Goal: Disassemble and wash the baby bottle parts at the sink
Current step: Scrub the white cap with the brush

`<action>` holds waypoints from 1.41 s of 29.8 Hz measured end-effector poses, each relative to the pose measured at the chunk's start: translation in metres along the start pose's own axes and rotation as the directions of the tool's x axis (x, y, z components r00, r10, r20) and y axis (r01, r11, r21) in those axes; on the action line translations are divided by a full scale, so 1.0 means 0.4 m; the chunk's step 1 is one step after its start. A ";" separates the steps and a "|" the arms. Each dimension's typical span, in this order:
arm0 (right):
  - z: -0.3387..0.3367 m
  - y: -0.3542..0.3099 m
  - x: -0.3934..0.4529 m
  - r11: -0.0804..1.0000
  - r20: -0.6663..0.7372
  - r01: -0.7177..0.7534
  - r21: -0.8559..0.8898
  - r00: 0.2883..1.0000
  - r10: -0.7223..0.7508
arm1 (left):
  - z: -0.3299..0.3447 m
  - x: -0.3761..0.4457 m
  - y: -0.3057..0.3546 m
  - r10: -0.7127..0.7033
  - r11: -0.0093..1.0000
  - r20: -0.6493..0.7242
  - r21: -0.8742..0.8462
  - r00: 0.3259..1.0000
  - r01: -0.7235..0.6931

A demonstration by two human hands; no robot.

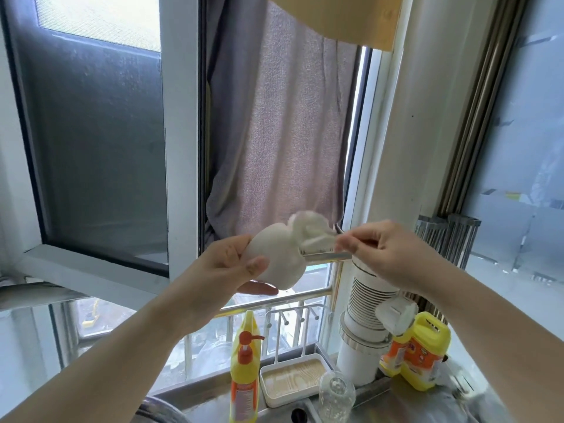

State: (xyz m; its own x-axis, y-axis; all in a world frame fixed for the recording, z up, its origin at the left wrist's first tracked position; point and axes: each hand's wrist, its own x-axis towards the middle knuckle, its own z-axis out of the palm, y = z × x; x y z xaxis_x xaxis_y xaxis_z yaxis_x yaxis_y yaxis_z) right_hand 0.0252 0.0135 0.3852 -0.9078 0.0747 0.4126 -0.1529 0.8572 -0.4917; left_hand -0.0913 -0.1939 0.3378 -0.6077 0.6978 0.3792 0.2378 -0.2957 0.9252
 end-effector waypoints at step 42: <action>0.000 0.005 -0.018 0.998 -0.047 0.006 0.062 0.999 -0.003 | 0.002 0.002 0.006 -0.059 0.980 -0.007 -0.189 0.998 0.057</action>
State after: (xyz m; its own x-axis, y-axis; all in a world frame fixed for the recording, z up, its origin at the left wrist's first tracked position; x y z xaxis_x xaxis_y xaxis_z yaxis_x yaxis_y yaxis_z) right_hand 0.0315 0.0147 0.3812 -0.8881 0.0955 0.4497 -0.1826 0.8244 -0.5357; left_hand -0.0906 -0.1936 0.3402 -0.6257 0.7098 0.3235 0.0553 -0.3733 0.9261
